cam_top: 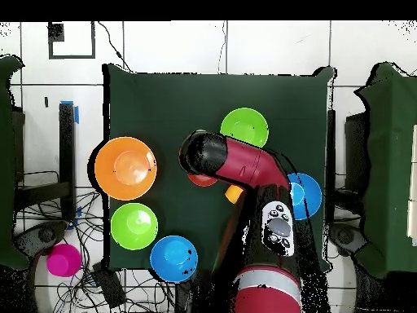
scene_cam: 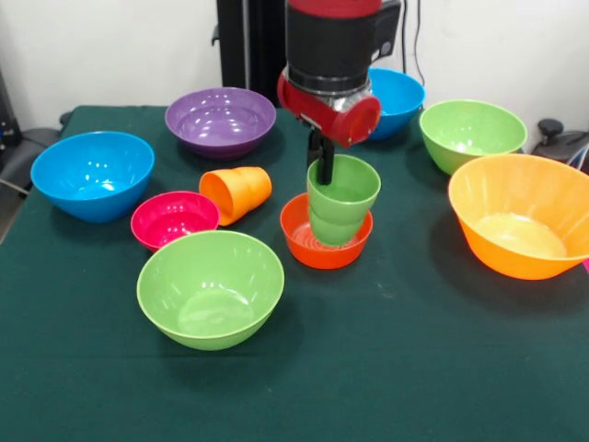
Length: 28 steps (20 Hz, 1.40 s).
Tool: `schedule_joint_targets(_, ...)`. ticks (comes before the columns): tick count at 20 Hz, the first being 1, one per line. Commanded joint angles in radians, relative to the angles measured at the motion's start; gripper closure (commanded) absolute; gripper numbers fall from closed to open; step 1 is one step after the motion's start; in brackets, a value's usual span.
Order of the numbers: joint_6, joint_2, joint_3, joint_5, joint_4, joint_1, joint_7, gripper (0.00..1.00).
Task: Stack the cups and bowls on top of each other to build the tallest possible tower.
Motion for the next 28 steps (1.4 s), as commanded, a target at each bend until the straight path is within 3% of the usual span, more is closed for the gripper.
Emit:
schedule_joint_targets(1, 0.001, 0.086, 0.068, -0.042, 0.018, 0.001, 0.031, 1.00)
schedule_joint_targets(20, 0.069, 0.046, 0.049, -0.042, 0.024, 0.013, 0.022, 1.00)
schedule_joint_targets(28, 0.196, -0.009, 0.003, -0.045, 0.044, 0.042, 0.042, 1.00)
